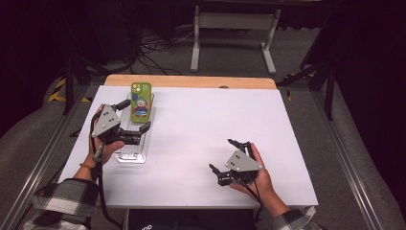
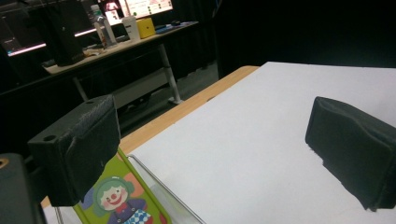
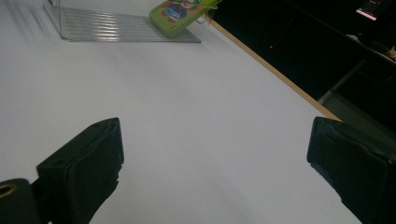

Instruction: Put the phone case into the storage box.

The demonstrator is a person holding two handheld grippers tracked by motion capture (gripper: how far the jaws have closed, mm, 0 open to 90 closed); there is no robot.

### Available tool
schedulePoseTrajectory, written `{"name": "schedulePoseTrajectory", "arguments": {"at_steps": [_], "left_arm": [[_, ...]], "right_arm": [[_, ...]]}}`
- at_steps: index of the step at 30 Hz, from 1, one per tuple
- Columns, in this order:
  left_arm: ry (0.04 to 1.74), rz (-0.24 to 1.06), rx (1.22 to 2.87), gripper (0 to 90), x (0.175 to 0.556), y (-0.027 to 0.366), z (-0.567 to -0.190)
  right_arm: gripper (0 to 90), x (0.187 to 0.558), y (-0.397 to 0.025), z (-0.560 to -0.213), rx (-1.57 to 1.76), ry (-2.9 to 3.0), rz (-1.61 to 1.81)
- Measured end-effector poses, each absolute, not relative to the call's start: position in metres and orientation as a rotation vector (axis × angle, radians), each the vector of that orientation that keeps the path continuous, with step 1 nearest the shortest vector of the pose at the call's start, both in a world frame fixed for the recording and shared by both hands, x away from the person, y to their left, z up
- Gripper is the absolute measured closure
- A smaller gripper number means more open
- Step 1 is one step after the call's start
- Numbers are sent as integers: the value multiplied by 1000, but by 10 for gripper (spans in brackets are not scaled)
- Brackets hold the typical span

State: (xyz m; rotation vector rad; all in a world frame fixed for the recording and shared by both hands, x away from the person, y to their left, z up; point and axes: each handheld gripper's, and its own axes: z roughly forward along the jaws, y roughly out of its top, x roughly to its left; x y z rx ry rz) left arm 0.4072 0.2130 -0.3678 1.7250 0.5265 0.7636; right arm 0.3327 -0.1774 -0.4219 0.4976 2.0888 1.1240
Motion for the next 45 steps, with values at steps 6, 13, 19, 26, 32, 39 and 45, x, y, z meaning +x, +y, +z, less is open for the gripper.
{"name": "schedulePoseTrajectory", "arguments": {"at_steps": [6,13,19,26,32,39,45], "left_arm": [[512,762,1729,39,403,212,-368],[496,769,1728,39,398,211,-367],[486,759,1728,39,394,209,-367],[476,758,1736,39,390,207,-369],[471,739,1744,36,385,205,-373],[466,725,1756,34,381,202,-377],[445,730,1774,35,376,199,-379]], "right_arm": [[44,332,-178,-421,499,2085,1125],[44,332,-178,-421,495,2082,1127],[44,332,-178,-420,496,2082,1130],[44,332,-178,-420,495,2083,1134],[44,332,-177,-420,495,2083,1133],[44,332,-177,-420,494,2083,1134],[44,332,-177,-420,494,2086,1134]]}}
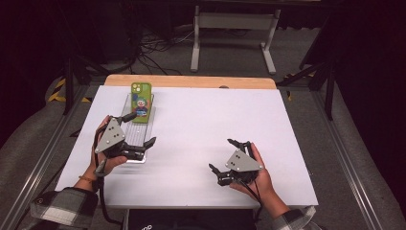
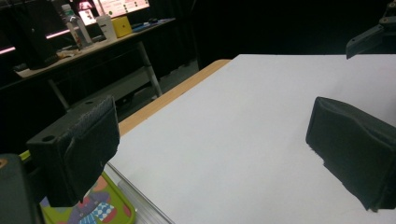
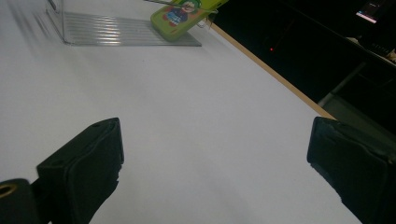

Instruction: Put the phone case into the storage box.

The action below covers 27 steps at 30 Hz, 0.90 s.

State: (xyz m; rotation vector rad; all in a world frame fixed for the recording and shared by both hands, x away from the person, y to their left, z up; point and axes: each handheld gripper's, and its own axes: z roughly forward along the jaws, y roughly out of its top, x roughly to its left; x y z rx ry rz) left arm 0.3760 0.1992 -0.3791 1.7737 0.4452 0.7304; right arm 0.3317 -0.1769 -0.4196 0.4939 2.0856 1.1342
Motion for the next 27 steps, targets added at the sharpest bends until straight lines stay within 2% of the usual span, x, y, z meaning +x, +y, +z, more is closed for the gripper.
{"name": "schedulePoseTrajectory", "arguments": {"at_steps": [8,27], "left_arm": [[438,700,1773,35,369,193,-382],[419,717,1770,40,354,187,-387]], "right_arm": [[44,332,-177,-420,487,2090,1134],[44,331,-175,-418,476,2092,1145]]}}
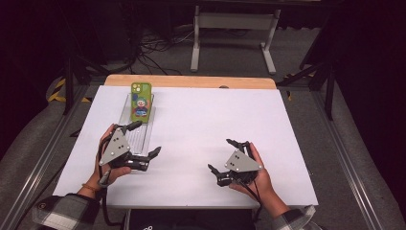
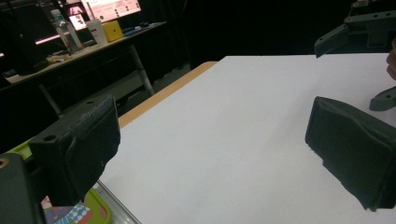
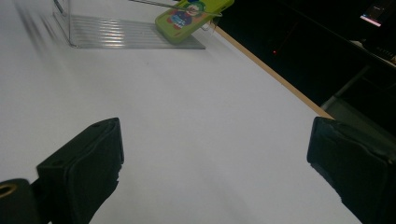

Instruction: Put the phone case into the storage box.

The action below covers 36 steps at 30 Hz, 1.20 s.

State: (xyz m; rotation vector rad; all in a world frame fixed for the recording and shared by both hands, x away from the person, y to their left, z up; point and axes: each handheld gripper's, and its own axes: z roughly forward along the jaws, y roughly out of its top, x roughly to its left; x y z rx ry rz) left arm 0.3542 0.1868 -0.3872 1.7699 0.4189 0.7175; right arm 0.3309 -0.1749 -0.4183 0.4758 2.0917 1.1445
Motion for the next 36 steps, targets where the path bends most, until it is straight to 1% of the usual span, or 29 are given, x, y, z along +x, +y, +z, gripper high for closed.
{"name": "schedulePoseTrajectory", "arguments": {"at_steps": [20,24,36], "left_arm": [[440,673,1800,40,345,186,-397],[435,700,1817,43,343,187,-401],[425,676,1860,48,338,183,-410]], "right_arm": [[44,329,-170,-418,467,2100,1160],[44,328,-169,-419,467,2106,1157],[44,324,-173,-417,473,2098,1168]]}}
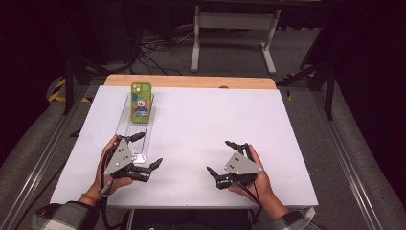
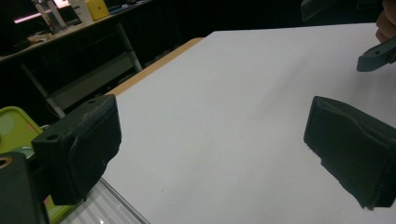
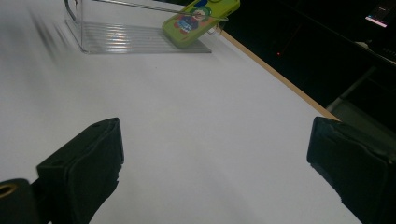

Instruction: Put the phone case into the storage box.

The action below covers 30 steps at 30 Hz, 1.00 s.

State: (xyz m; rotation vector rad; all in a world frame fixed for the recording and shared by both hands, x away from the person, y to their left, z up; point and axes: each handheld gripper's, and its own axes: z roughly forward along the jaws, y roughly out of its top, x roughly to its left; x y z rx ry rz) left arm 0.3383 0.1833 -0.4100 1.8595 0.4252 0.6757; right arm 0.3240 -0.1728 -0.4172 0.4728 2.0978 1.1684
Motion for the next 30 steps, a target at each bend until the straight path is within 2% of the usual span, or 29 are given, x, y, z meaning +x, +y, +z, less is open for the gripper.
{"name": "schedulePoseTrajectory", "arguments": {"at_steps": [12,30], "left_arm": [[446,609,1872,45,337,183,-419],[477,609,1907,50,321,193,-442]], "right_arm": [[45,323,-179,-416,492,2089,1177],[45,322,-182,-419,490,2101,1178]]}}
